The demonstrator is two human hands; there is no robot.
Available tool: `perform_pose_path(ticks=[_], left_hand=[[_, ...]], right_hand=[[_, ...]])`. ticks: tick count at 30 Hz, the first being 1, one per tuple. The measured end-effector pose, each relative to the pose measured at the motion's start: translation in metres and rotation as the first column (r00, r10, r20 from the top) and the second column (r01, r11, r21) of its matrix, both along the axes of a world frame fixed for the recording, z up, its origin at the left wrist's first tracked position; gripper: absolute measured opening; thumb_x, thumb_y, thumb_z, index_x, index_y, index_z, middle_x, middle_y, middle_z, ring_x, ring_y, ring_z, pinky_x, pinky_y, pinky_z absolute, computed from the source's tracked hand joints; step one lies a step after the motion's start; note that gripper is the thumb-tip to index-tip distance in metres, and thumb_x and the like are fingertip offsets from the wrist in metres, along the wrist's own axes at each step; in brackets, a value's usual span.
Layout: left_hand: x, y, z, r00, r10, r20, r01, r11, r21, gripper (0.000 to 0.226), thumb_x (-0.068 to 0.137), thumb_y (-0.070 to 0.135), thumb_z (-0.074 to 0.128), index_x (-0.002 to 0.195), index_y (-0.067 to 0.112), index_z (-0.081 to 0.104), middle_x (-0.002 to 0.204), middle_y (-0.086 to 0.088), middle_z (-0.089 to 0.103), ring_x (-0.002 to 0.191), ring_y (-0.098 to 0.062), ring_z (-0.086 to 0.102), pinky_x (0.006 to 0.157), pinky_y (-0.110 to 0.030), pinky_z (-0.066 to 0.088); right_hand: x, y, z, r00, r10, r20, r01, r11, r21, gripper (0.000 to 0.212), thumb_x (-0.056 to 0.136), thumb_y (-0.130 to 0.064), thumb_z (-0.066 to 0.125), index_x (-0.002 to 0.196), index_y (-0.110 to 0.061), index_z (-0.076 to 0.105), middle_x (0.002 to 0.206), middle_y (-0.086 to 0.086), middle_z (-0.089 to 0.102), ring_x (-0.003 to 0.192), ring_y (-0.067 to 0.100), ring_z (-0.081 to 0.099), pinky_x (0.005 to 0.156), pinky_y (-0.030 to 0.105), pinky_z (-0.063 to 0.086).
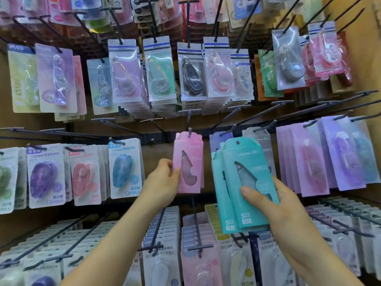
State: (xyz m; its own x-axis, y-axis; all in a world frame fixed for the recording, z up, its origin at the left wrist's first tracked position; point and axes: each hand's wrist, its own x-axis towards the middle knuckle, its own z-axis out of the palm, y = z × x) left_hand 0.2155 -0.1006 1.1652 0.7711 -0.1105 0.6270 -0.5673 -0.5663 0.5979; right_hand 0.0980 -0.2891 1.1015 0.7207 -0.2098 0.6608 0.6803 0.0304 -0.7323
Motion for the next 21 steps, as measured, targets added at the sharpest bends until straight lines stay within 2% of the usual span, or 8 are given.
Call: perform_pose_path(ticks=[5, 11, 14, 15, 17, 18, 20, 21], left_hand=[[0.023, -0.005, 0.004, 0.995, 0.096, 0.006, -0.095, 0.982, 0.162, 0.031, 0.103, 0.041, 0.038, 0.126, 0.021, 0.042, 0.109, 0.002, 0.057, 0.089, -0.010, 0.059, 0.077, -0.031, 0.056], [0.028, -0.011, 0.009, 0.960, 0.277, 0.035, -0.270, 0.891, 0.366, 0.026, 0.102, 0.044, 0.040, 0.109, 0.019, 0.046, 0.105, -0.002, 0.061, 0.086, -0.016, 0.060, 0.073, -0.031, 0.053], [0.002, -0.010, 0.006, 0.874, 0.394, 0.285, -0.483, 0.775, 0.407, 0.024, 0.100, 0.044, 0.042, 0.104, 0.021, 0.040, 0.098, 0.000, 0.061, 0.082, -0.018, 0.060, 0.066, -0.032, 0.049], [-0.012, -0.010, 0.003, 0.852, 0.357, 0.383, -0.488, 0.808, 0.331, 0.023, 0.100, 0.045, 0.041, 0.106, 0.023, 0.040, 0.097, 0.004, 0.060, 0.081, -0.017, 0.059, 0.066, -0.034, 0.049], [-0.041, -0.017, -0.005, 0.906, 0.132, 0.402, -0.223, 0.956, 0.188, 0.030, 0.096, 0.057, 0.038, 0.112, 0.032, 0.044, 0.097, 0.012, 0.061, 0.083, -0.012, 0.061, 0.071, -0.036, 0.052], [-0.056, -0.023, -0.009, 0.955, -0.046, 0.294, 0.010, 0.992, 0.125, 0.039, 0.090, 0.066, 0.039, 0.113, 0.036, 0.045, 0.100, 0.014, 0.062, 0.086, -0.007, 0.062, 0.073, -0.033, 0.054], [-0.079, -0.035, -0.015, 0.906, -0.423, 0.018, 0.422, 0.900, -0.104, 0.057, 0.070, 0.074, 0.051, 0.113, 0.039, 0.046, 0.106, 0.014, 0.063, 0.091, -0.003, 0.066, 0.078, -0.030, 0.058], [-0.083, -0.041, -0.018, 0.845, -0.533, -0.044, 0.511, 0.829, -0.226, 0.063, 0.063, 0.072, 0.059, 0.114, 0.038, 0.047, 0.108, 0.011, 0.065, 0.094, -0.004, 0.068, 0.080, -0.033, 0.060]], right_hand=[[0.006, -0.004, -0.004, 0.998, -0.045, -0.033, 0.046, 0.999, 0.019, 0.022, 0.094, -0.020, 0.058, 0.113, -0.030, 0.063, 0.097, -0.006, 0.076, 0.085, 0.011, 0.073, 0.063, 0.023, 0.055], [0.005, -0.003, -0.005, 0.998, -0.058, -0.010, 0.058, 0.998, -0.014, 0.042, 0.081, -0.035, 0.066, 0.122, -0.034, 0.056, 0.106, -0.009, 0.073, 0.092, 0.009, 0.072, 0.073, 0.029, 0.058], [0.001, -0.003, -0.003, 0.998, -0.055, 0.027, 0.055, 0.998, 0.006, 0.052, 0.075, -0.034, 0.070, 0.123, -0.037, 0.053, 0.103, -0.011, 0.072, 0.089, 0.009, 0.073, 0.066, 0.024, 0.059], [0.000, -0.003, -0.002, 0.997, -0.053, 0.047, 0.053, 0.998, 0.019, 0.054, 0.072, -0.032, 0.071, 0.123, -0.039, 0.053, 0.099, -0.012, 0.072, 0.088, 0.009, 0.073, 0.064, 0.023, 0.059], [-0.001, -0.001, -0.001, 0.995, -0.059, 0.085, 0.057, 0.998, 0.025, 0.057, 0.069, -0.031, 0.073, 0.120, -0.042, 0.053, 0.093, -0.014, 0.072, 0.087, 0.009, 0.073, 0.064, 0.023, 0.059], [-0.001, 0.001, 0.000, 0.992, -0.069, 0.106, 0.066, 0.998, 0.023, 0.056, 0.068, -0.031, 0.074, 0.118, -0.046, 0.053, 0.093, -0.012, 0.072, 0.087, 0.010, 0.072, 0.065, 0.023, 0.059], [0.000, 0.006, 0.000, 0.985, -0.094, 0.144, 0.093, 0.996, 0.011, 0.057, 0.066, -0.032, 0.076, 0.114, -0.053, 0.054, 0.095, -0.004, 0.071, 0.087, 0.011, 0.071, 0.067, 0.025, 0.059], [0.000, 0.009, -0.001, 0.982, -0.101, 0.161, 0.103, 0.995, -0.004, 0.060, 0.065, -0.032, 0.077, 0.114, -0.057, 0.053, 0.096, -0.002, 0.071, 0.087, 0.011, 0.071, 0.067, 0.026, 0.059]])
